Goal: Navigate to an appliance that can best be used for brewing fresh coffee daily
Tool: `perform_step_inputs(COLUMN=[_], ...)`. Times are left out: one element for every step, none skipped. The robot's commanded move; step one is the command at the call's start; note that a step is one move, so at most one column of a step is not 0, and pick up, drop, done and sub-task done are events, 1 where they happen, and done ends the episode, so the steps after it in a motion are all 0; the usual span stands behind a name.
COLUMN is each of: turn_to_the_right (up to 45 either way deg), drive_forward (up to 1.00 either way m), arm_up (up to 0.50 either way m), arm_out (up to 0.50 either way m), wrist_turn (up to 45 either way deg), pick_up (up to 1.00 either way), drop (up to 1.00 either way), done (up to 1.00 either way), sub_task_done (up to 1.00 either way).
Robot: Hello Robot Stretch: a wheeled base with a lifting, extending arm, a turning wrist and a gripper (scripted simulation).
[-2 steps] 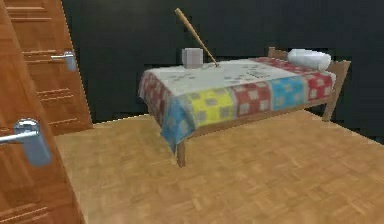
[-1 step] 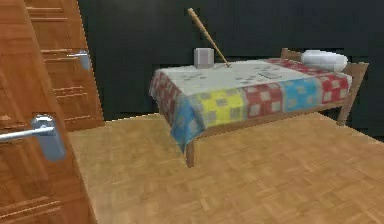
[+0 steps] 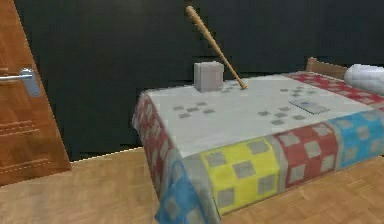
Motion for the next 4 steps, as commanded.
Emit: perform_step_inputs(turn_to_the_right=[-21.0,0.0,-45.0,-30.0], drive_forward=[0.0,0.5,0.0,0.0], arm_up=[0.0,0.0,0.0,0.0], arm_out=[0.0,0.0,0.0,0.0], wrist_turn=[0.0,0.0,0.0,0.0], pick_up=[0.0,0.0,0.0,0.0], drop=[0.0,0.0,0.0,0.0], done=[0.0,0.0,0.0,0.0], sub_task_done=[0.0,0.0,0.0,0.0])
